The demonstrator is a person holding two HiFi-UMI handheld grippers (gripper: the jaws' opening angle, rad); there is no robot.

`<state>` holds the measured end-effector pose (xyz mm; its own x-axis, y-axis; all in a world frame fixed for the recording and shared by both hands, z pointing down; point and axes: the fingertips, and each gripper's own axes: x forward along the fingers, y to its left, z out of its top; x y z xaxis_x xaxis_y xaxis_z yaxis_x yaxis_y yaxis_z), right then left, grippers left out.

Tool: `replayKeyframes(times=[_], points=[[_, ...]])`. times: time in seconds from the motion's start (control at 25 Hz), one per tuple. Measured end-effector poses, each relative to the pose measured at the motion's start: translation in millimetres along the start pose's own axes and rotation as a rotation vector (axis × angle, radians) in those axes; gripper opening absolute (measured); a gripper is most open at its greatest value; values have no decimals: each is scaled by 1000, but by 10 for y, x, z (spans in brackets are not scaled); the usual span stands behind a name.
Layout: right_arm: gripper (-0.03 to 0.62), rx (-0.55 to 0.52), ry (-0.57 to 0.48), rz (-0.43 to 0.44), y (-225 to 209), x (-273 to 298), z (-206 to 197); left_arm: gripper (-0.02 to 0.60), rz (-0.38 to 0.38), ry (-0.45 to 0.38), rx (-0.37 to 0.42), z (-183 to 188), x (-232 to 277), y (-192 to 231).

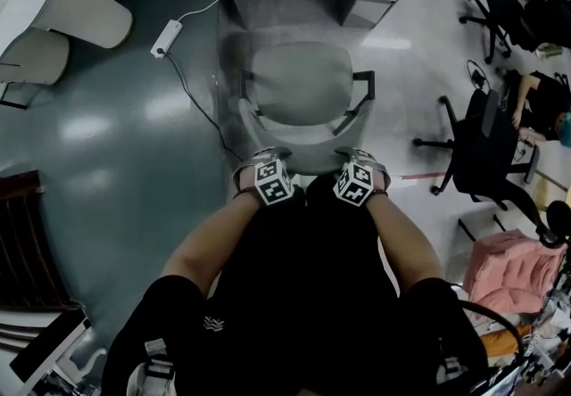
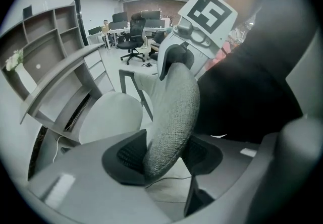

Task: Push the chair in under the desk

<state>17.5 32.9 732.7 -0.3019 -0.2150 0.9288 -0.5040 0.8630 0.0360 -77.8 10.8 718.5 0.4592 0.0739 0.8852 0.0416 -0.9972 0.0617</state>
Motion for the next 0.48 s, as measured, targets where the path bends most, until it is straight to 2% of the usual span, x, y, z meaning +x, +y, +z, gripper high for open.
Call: replayKeyframes(times=[0.24,0.48], points=[[210,0,-1,6,-470,53,58,198,-7,24,5,130,63,416],[210,-14,-30,9,-1081,109,250,198,8,33,-4,273,46,1056]])
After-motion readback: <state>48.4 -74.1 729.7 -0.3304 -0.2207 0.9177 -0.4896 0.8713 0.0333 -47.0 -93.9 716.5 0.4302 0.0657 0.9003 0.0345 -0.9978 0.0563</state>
